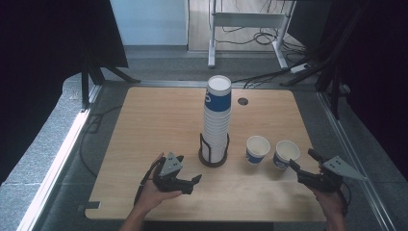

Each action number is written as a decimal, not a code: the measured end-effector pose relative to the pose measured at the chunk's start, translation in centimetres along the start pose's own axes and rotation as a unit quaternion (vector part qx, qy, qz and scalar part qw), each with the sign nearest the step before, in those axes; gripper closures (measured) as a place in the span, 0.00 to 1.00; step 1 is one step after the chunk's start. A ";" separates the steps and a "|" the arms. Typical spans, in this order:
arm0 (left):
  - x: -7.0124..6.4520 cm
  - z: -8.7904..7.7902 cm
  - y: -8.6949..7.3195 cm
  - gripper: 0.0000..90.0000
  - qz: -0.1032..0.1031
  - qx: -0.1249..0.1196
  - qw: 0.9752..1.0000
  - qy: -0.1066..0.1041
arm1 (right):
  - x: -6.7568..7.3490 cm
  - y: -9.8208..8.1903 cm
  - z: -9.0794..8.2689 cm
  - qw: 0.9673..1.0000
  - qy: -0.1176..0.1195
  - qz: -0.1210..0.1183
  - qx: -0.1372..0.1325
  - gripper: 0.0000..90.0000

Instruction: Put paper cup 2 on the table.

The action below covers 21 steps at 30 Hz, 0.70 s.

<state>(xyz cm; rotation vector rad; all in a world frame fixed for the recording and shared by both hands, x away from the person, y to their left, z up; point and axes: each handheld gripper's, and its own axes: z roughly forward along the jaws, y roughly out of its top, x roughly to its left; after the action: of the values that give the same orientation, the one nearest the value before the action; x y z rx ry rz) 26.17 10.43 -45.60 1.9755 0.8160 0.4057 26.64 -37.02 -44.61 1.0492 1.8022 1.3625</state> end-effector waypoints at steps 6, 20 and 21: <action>0.2 0.2 -0.2 0.12 -0.006 0.000 1.000 0.006 | 3.3 2.3 0.3 0.995 0.089 -0.038 -0.012 0.28; 0.2 0.2 -0.3 0.12 -0.003 0.005 1.000 0.003 | 11.4 1.1 6.6 0.973 0.220 -0.041 0.060 0.27; 0.2 0.2 -0.3 0.12 -0.003 0.005 1.000 0.003 | 11.7 1.0 6.9 0.972 0.224 -0.041 0.064 0.27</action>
<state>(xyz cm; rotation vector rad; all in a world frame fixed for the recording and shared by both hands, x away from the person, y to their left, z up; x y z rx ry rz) 26.34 10.56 -45.95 1.9829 0.8285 0.4052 27.11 -23.48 -45.72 0.7577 2.2579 1.5367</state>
